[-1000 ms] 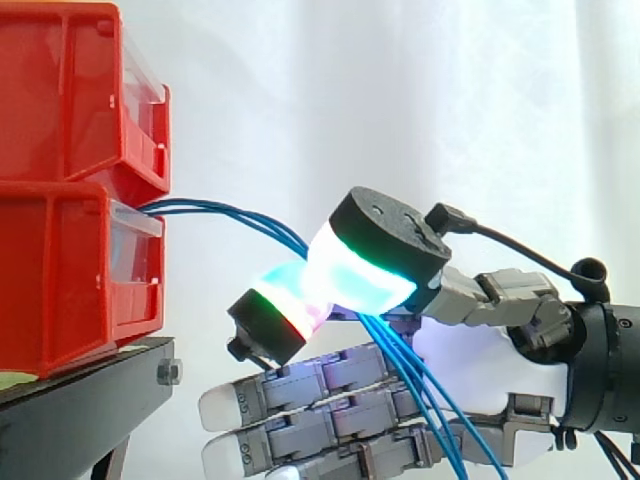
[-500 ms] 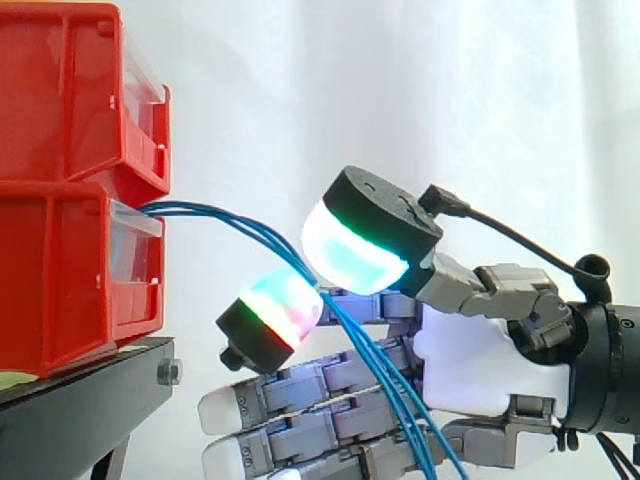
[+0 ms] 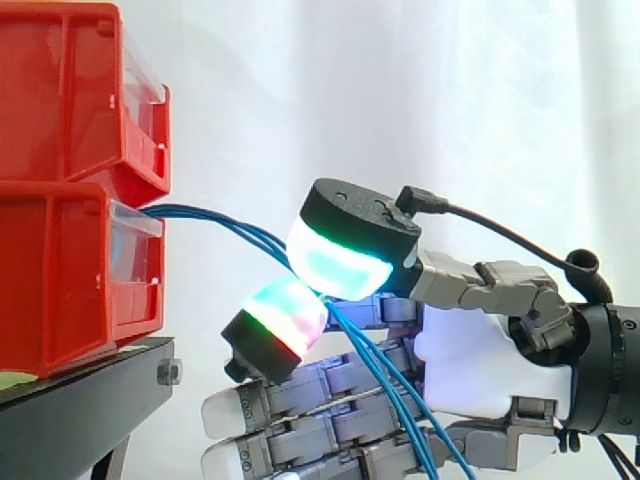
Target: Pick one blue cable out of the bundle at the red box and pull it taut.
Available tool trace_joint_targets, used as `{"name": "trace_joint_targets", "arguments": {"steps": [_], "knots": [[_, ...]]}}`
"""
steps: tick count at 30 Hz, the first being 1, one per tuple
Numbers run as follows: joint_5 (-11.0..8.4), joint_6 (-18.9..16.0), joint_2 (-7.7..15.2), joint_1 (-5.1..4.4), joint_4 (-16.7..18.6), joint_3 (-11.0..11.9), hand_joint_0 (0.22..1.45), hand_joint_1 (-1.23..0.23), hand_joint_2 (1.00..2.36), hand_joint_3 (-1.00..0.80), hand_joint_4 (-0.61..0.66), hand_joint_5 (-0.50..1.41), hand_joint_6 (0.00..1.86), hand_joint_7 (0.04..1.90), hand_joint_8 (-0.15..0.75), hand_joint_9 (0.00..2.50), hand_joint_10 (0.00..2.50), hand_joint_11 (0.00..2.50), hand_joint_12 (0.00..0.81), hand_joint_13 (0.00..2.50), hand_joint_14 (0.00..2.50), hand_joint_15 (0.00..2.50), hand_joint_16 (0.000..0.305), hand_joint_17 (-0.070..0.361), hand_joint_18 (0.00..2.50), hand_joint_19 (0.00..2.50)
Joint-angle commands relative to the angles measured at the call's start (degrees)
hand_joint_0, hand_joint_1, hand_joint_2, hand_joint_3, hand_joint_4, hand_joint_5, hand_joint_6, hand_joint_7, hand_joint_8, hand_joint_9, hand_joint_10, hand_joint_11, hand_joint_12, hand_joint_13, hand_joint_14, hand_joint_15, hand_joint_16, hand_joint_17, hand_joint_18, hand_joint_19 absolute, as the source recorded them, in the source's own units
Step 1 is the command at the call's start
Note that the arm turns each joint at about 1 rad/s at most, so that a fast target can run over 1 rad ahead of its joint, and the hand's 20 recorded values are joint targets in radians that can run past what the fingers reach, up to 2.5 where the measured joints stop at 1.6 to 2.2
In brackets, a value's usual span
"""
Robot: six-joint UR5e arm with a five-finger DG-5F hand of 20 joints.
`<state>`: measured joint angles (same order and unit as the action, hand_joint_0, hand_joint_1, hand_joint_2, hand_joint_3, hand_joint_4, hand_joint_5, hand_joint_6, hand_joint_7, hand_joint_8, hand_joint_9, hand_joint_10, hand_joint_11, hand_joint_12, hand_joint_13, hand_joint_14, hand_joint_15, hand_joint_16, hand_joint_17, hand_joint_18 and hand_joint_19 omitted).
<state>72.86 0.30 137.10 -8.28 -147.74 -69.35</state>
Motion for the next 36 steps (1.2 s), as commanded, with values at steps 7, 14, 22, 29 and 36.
{"name": "trace_joint_targets", "arguments": {"steps": [7, 14, 22, 29, 36], "knots": [[0.00, 0.14, 0.01, -0.07, 0.00, 0.00, 0.61, -0.86, 1.02, -0.02, -0.06, -0.14, 0.89, 1.20, 0.325, 0.65, 0.01, 0.37, 0.407, 0.60, 0.01, 0.23, 0.055, 0.125, 0.66, 0.32], [0.00, 0.31, 0.01, -0.07, 0.00, 0.00, 0.66, -0.93, 1.02, -0.14, -0.14, -0.17, 0.90, 1.20, 0.280, 0.56, 0.01, 0.34, 0.382, 0.55, 0.01, 0.22, 0.051, 0.116, 0.60, 0.27], [0.00, 0.40, 0.01, -0.07, 0.00, 0.00, 0.72, -0.96, 1.01, -0.34, -0.17, -0.18, 0.89, 1.14, 0.262, 0.54, 0.01, 0.32, 0.375, 0.54, 0.01, 0.19, 0.051, 0.115, 0.59, 0.21], [0.00, 0.31, 0.01, -0.07, -0.09, 0.00, 0.78, -0.94, 1.00, -0.50, -0.11, -0.20, 0.89, 1.06, 0.248, 0.54, 0.01, 0.30, 0.368, 0.55, 0.01, 0.17, 0.050, 0.113, 0.61, 0.17], [0.00, 0.40, 0.01, -0.16, 0.00, 0.00, 0.56, -0.92, 1.00, -0.50, -0.09, -0.19, 0.88, 0.99, 0.235, 0.59, 0.01, 0.33, 0.367, 0.57, 0.01, 0.21, 0.051, 0.115, 0.59, 0.25]]}}
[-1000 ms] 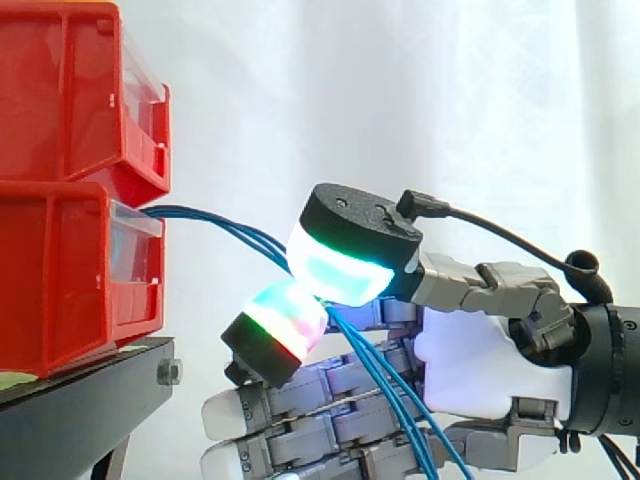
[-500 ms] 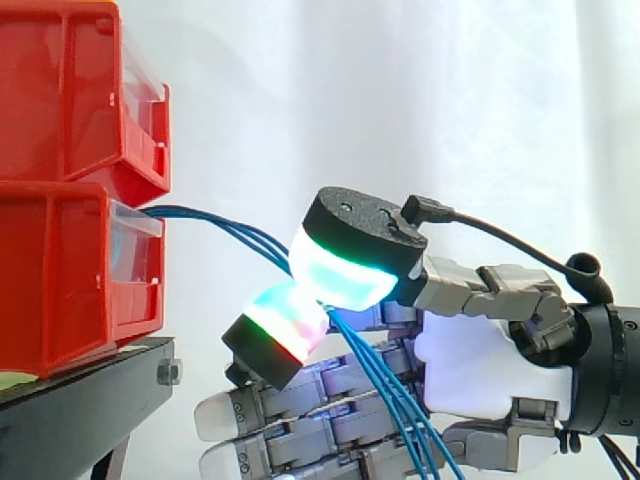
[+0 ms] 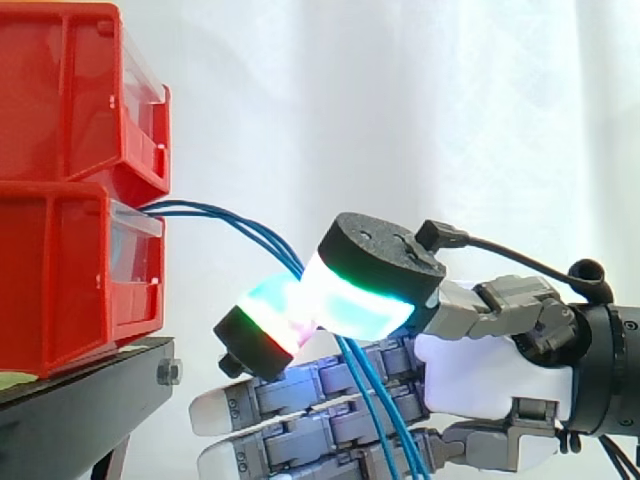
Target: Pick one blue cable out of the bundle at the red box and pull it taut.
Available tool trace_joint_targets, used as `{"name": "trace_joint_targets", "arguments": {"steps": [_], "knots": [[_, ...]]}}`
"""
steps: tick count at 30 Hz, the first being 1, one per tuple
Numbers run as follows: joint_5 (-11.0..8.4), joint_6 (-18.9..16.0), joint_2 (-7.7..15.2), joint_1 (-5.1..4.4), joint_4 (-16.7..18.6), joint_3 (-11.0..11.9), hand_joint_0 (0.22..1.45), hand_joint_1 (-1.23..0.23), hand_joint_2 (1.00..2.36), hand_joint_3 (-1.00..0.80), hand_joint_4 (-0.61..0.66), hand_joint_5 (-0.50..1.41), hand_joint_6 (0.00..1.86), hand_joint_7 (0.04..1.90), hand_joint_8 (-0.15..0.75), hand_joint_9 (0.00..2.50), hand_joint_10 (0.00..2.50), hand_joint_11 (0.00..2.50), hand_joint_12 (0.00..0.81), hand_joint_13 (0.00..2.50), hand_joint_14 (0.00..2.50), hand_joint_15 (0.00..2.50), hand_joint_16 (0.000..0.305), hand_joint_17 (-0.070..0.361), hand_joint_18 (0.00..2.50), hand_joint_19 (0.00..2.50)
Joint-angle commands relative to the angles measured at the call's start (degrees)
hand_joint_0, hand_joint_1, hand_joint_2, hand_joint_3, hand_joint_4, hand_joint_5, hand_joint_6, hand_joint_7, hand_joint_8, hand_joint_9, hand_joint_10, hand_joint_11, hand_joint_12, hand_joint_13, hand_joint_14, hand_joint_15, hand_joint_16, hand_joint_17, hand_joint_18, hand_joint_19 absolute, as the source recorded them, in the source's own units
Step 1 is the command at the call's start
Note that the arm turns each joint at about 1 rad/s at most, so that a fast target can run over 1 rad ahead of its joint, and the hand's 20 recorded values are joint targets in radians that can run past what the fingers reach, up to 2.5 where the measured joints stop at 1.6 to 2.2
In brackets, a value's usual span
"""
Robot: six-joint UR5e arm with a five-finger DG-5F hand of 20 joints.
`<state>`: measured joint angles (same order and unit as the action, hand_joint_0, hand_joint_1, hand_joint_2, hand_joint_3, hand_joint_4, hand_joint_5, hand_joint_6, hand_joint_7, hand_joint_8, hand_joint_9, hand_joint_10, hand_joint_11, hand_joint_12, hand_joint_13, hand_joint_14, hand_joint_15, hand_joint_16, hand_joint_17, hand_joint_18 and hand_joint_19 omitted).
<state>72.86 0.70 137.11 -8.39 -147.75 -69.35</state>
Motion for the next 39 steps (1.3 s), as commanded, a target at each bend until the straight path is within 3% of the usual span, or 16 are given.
{"name": "trace_joint_targets", "arguments": {"steps": [1, 6, 9, 14, 16, 19, 30, 39], "knots": [[0.00, 0.01, 0.00, -0.05, 0.01, 0.00, 0.52, -0.89, 1.00, -0.50, -0.09, -0.19, 0.87, 0.98, 0.245, 0.61, 0.01, 0.34, 0.376, 0.57, 0.01, 0.23, 0.053, 0.119, 0.58, 0.26], [0.00, 0.01, 0.00, 0.04, 0.01, 0.00, 0.45, -0.77, 1.00, -0.50, -0.06, -0.17, 0.85, 0.98, 0.271, 0.65, 0.01, 0.33, 0.398, 0.57, 0.01, 0.24, 0.057, 0.129, 0.58, 0.29], [0.00, 0.01, 0.00, 0.04, 0.01, 0.00, 0.49, -0.71, 1.00, -0.50, -0.08, -0.16, 0.84, 1.01, 0.267, 0.69, 0.01, 0.34, 0.387, 0.59, 0.01, 0.25, 0.054, 0.122, 0.55, 0.31], [0.00, 0.01, 0.00, 0.04, -0.08, 0.09, 0.58, -0.74, 1.00, -0.48, -0.10, -0.16, 0.84, 1.07, 0.250, 0.71, 0.01, 0.35, 0.365, 0.61, 0.01, 0.25, 0.049, 0.111, 0.55, 0.33], [0.00, -0.17, 0.00, 0.04, -0.26, 0.09, 0.60, -0.78, 1.01, -0.34, -0.10, -0.16, 0.85, 1.13, 0.258, 0.72, 0.01, 0.37, 0.366, 0.62, 0.01, 0.25, 0.049, 0.110, 0.56, 0.33], [0.00, -0.26, 0.00, -0.05, -0.26, 0.00, 0.62, -0.82, 1.01, -0.26, -0.07, -0.16, 0.86, 1.16, 0.263, 0.73, 0.01, 0.38, 0.369, 0.64, 0.01, 0.26, 0.049, 0.110, 0.58, 0.33], [0.26, -0.34, 0.00, -0.05, -1.40, 0.00, 0.70, -0.87, 1.00, -0.50, -0.16, -0.17, 0.88, 1.03, 0.252, 0.70, 0.01, 0.36, 0.359, 0.63, 0.01, 0.24, 0.049, 0.109, 0.59, 0.27], [0.26, -0.52, 0.00, -0.05, -1.84, 0.09, 0.69, -0.86, 1.00, -0.50, -0.17, -0.17, 0.88, 1.03, 0.252, 0.68, 0.01, 0.35, 0.360, 0.62, 0.01, 0.23, 0.048, 0.109, 0.59, 0.26]]}}
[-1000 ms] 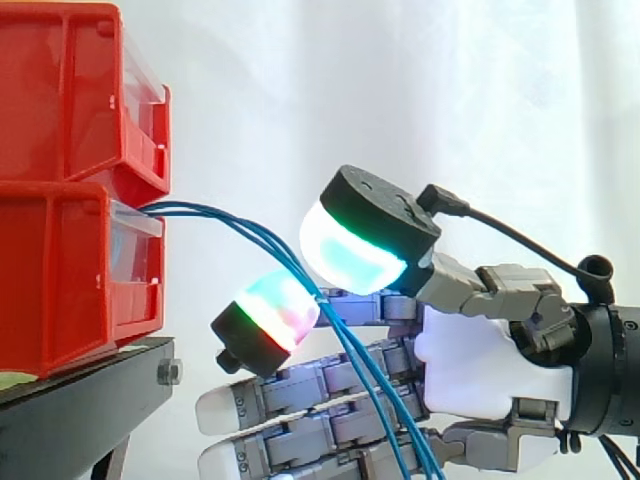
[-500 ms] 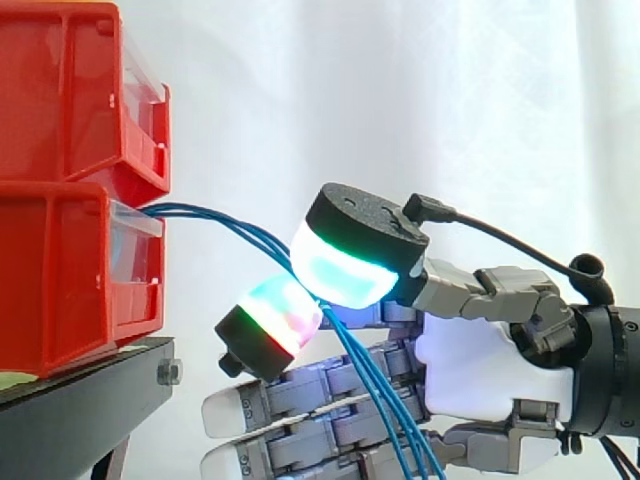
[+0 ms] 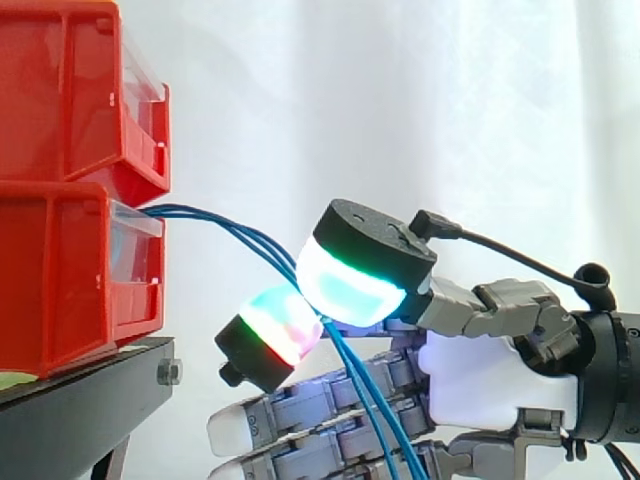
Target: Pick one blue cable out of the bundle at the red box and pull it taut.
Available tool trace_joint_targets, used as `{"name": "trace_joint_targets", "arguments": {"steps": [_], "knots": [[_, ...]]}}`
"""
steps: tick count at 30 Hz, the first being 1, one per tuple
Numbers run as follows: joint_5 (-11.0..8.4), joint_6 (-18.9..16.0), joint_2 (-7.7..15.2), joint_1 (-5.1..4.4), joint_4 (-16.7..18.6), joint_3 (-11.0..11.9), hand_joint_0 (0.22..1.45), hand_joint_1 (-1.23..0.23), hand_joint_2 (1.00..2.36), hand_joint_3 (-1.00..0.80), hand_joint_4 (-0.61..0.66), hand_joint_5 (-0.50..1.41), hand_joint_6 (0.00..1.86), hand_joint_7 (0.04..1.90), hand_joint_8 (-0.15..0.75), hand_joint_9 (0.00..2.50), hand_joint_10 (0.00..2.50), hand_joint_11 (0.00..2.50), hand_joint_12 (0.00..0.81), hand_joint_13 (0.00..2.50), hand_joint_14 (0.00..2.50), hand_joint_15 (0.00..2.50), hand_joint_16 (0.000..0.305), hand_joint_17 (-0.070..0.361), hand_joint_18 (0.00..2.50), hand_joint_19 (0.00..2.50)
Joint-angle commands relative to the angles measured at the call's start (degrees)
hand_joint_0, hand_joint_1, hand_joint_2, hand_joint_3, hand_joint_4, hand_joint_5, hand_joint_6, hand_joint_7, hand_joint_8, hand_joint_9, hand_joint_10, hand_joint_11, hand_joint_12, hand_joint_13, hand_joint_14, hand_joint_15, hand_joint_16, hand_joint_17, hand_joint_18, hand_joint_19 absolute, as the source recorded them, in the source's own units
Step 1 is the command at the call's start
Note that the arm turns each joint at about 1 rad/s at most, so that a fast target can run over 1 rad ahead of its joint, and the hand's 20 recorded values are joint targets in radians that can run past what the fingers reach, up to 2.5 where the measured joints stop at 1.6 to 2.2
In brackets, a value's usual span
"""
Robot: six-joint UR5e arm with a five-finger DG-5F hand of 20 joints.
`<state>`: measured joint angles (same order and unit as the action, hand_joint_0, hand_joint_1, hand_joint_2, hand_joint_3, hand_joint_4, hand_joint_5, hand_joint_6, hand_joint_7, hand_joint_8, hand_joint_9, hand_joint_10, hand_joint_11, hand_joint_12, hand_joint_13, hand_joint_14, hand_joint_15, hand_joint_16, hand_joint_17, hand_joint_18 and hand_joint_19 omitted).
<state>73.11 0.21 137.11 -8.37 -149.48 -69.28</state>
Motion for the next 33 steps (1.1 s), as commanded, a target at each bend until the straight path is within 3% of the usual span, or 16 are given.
{"name": "trace_joint_targets", "arguments": {"steps": [1, 6, 17, 27, 30, 33], "knots": [[0.01, -0.03, 0.00, 0.02, -0.11, 0.02, 0.69, -0.86, 1.00, -0.50, -0.17, -0.17, 0.88, 1.02, 0.251, 0.68, 0.01, 0.36, 0.359, 0.62, 0.01, 0.23, 0.048, 0.108, 0.59, 0.26], [0.01, -0.03, 0.00, 0.02, -0.11, 0.02, 0.68, -0.89, 1.00, -0.50, -0.16, -0.17, 0.87, 1.02, 0.250, 0.68, 0.01, 0.35, 0.359, 0.62, 0.01, 0.22, 0.048, 0.108, 0.59, 0.25], [0.01, -0.21, 0.00, -0.07, -0.11, 0.20, 0.47, -1.00, 1.00, -0.50, -0.07, -0.19, 0.89, 1.00, 0.281, 0.64, 0.01, 0.38, 0.396, 0.59, 0.01, 0.26, 0.055, 0.124, 0.55, 0.28], [0.45, -0.38, 0.00, 0.02, -0.28, 0.38, 0.38, -0.87, 1.00, -0.50, 0.02, -0.20, 0.89, 0.90, 0.330, 0.65, 0.01, 0.42, 0.445, 0.59, 0.01, 0.27, 0.065, 0.147, 0.58, 0.30], [0.45, -0.38, 0.00, -0.07, -0.28, 0.38, 0.37, -0.69, 1.00, -0.50, 0.08, -0.19, 0.84, 0.88, 0.355, 0.68, 0.01, 0.39, 0.466, 0.60, 0.01, 0.27, 0.069, 0.155, 0.60, 0.31], [0.45, -0.38, 0.00, 0.02, -0.28, 0.29, 0.37, -0.62, 1.00, -0.50, 0.09, -0.18, 0.82, 0.90, 0.367, 0.69, 0.01, 0.39, 0.471, 0.60, 0.01, 0.26, 0.069, 0.154, 0.59, 0.30]]}}
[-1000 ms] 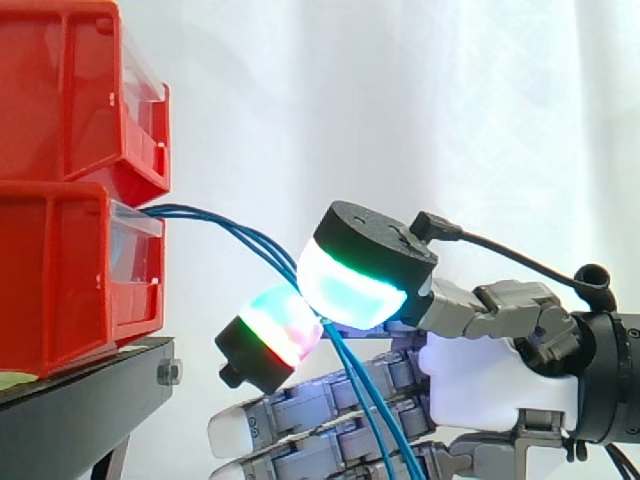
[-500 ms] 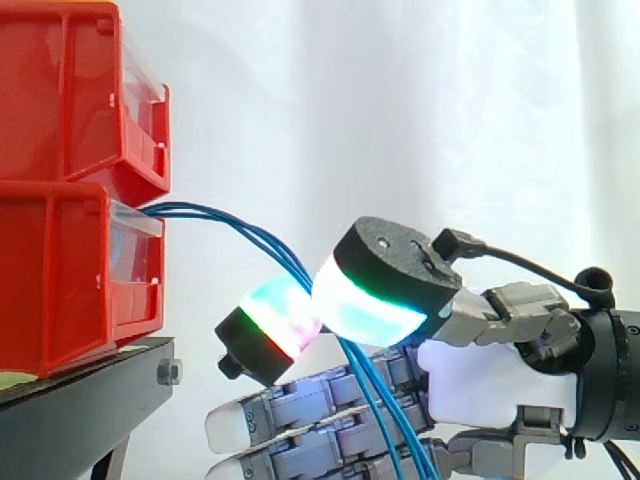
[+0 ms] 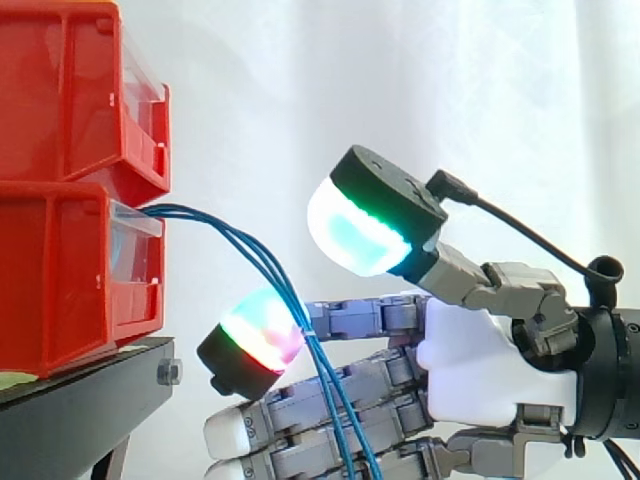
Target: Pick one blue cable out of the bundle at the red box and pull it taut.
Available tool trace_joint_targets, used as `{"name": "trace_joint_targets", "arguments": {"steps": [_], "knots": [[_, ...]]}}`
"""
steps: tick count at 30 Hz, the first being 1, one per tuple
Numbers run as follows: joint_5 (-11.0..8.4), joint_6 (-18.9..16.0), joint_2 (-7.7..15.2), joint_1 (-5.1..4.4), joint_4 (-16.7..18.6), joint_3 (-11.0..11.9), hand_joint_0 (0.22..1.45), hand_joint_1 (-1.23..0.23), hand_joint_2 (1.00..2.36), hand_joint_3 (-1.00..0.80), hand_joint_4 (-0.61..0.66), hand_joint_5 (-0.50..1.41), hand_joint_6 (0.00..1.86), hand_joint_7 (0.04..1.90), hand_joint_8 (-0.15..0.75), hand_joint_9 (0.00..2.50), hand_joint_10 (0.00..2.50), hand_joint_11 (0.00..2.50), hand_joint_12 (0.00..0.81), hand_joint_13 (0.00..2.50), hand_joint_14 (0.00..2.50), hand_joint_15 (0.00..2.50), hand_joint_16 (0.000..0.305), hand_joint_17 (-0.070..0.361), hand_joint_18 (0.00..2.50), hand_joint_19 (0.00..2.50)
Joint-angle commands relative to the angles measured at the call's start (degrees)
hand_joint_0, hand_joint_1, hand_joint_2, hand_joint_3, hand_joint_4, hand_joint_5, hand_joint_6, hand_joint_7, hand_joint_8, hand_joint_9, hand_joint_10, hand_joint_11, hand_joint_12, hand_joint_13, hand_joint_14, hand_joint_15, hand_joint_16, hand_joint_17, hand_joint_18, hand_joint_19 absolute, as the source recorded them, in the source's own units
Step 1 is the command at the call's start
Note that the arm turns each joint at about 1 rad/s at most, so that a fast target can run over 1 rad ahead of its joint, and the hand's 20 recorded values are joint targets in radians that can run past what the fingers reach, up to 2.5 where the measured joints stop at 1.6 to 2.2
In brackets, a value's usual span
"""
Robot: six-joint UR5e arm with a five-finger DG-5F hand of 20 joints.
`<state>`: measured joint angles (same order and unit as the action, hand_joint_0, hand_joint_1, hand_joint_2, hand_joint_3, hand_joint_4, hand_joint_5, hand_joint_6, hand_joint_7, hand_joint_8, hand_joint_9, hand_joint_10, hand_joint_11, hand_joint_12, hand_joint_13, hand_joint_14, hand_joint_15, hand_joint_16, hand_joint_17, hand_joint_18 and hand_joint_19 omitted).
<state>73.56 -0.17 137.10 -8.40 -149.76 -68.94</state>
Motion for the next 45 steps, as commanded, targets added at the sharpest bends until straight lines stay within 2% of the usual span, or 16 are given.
{"name": "trace_joint_targets", "arguments": {"steps": [1, 4, 8, 9, 10, 13, 16, 26, 29, 36, 40, 45], "knots": [[0.00, 0.00, 0.01, -0.04, 0.00, 0.03, 0.41, -0.59, 1.00, -0.50, 0.08, -0.17, 0.81, 0.94, 0.352, 0.69, 0.01, 0.39, 0.454, 0.58, 0.01, 0.26, 0.065, 0.145, 0.56, 0.32], [0.00, 0.00, 0.01, 0.05, -0.18, 0.03, 0.51, -0.62, 1.00, -0.50, 0.07, -0.16, 0.79, 1.02, 0.322, 0.69, 0.01, 0.39, 0.414, 0.56, 0.01, 0.26, 0.056, 0.126, 0.50, 0.33], [0.18, 0.00, 0.01, 0.05, -1.23, -0.06, 0.54, -0.66, 1.00, -0.42, 0.07, -0.16, 0.79, 1.09, 0.320, 0.70, 0.01, 0.40, 0.409, 0.57, 0.01, 0.26, 0.054, 0.122, 0.50, 0.34], [0.18, 0.00, -0.08, 0.05, -1.41, 0.03, 0.55, -0.68, 1.01, -0.38, 0.07, -0.17, 0.82, 1.05, 0.317, 0.70, 0.01, 0.40, 0.406, 0.57, 0.01, 0.26, 0.053, 0.120, 0.50, 0.34], [0.09, -0.09, -0.87, 0.05, -1.58, 0.03, 0.55, -0.69, 1.01, -0.36, 0.07, -0.18, 0.82, 1.04, 0.317, 0.69, 0.01, 0.40, 0.406, 0.57, 0.01, 0.26, 0.053, 0.120, 0.50, 0.34], [0.09, -0.09, -1.31, 0.05, -1.85, -0.06, 0.54, -0.71, 1.01, -0.39, 0.09, -0.19, 0.84, 1.00, 0.321, 0.69, 0.01, 0.42, 0.411, 0.57, 0.01, 0.26, 0.055, 0.123, 0.51, 0.34], [0.09, -0.09, -1.31, 0.14, -2.37, 0.03, 0.50, -0.72, 1.00, -0.50, 0.10, -0.19, 0.85, 0.97, 0.331, 0.69, 0.01, 0.41, 0.423, 0.58, 0.01, 0.26, 0.057, 0.128, 0.53, 0.33], [0.18, 0.17, -1.31, 0.05, -2.90, -0.06, 0.48, -0.70, 1.00, -0.50, 0.11, -0.20, 0.85, 0.95, 0.343, 0.68, 0.01, 0.41, 0.433, 0.59, 0.01, 0.26, 0.059, 0.133, 0.55, 0.33], [0.18, 0.17, -1.31, 0.05, -2.90, 0.03, 0.50, -0.74, 1.00, -0.50, 0.10, -0.20, 0.85, 0.98, 0.334, 0.68, 0.01, 0.41, 0.423, 0.58, 0.01, 0.26, 0.057, 0.129, 0.53, 0.34], [0.18, 0.17, -1.31, 0.05, -2.90, 0.03, 0.62, -0.82, 1.01, -0.28, 0.07, -0.19, 0.88, 1.05, 0.313, 0.68, 0.01, 0.42, 0.395, 0.59, 0.01, 0.25, 0.053, 0.118, 0.57, 0.32], [0.18, 0.26, -1.31, 0.05, -2.81, 0.03, 0.66, -0.87, 1.02, -0.23, 0.02, -0.20, 0.89, 1.09, 0.315, 0.68, 0.01, 0.41, 0.393, 0.61, 0.01, 0.23, 0.052, 0.117, 0.60, 0.29], [0.18, 0.26, -1.31, 0.05, -2.90, 0.03, 0.69, -0.89, 1.02, -0.22, 0.01, -0.21, 0.91, 1.05, 0.313, 0.67, 0.01, 0.42, 0.394, 0.62, 0.01, 0.23, 0.052, 0.116, 0.63, 0.27]]}}
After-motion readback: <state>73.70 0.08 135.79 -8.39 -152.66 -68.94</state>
